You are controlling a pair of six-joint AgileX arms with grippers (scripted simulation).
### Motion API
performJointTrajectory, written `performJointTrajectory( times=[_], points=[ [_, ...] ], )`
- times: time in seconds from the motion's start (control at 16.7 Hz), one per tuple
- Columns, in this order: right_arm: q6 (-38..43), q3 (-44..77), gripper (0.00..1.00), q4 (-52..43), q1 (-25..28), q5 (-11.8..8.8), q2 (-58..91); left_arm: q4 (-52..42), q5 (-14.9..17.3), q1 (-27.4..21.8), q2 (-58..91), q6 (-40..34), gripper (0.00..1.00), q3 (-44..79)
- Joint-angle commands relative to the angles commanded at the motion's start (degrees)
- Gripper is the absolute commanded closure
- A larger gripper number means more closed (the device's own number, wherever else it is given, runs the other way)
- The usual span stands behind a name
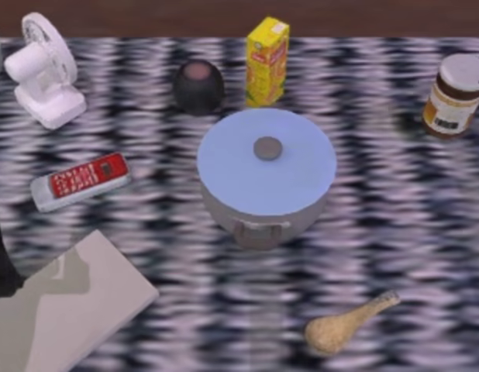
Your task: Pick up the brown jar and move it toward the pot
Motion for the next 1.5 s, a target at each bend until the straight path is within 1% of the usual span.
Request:
performJointTrajectory(
  times=[0.24, 0.42, 0.6, 0.78, 0.96, 1.2, 1.38, 1.5],
  points=[
    [-3.27, 24.01, 0.0, -12.02, -0.15, -0.31, 22.26, 0.0, 0.0, 0.0, 0.0, 0.0, 0.0, 0.0],
    [-5.42, 39.81, 0.0, -19.55, -0.26, -0.51, 36.48, 0.0, 0.0, 0.0, 0.0, 0.0, 0.0, 0.0],
    [-7.18, 52.61, 0.0, -25.36, -0.31, -0.69, 47.71, 0.0, 0.0, 0.0, 0.0, 0.0, 0.0, 0.0],
    [-8.41, 61.44, 0.0, -29.12, -0.31, -0.85, 55.22, 0.0, 0.0, 0.0, 0.0, 0.0, 0.0, 0.0],
    [-8.94, 65.16, 0.0, -30.62, -0.29, -0.94, 58.3, 0.0, 0.0, 0.0, 0.0, 0.0, 0.0, 0.0],
    [-8.94, 65.16, 0.0, -30.62, -0.29, -0.94, 58.3, 0.0, 0.0, 0.0, 0.0, 0.0, 0.0, 0.0],
    [-8.8, 64.09, 0.0, -29.63, -0.1, -0.91, 58.06, 0.0, 0.0, 0.0, 0.0, 0.0, 0.0, 0.0],
    [-8.7, 60.73, 0.0, -26.82, -0.08, -0.91, 57.25, 0.0, 0.0, 0.0, 0.0, 0.0, 0.0, 0.0]
  ],
)
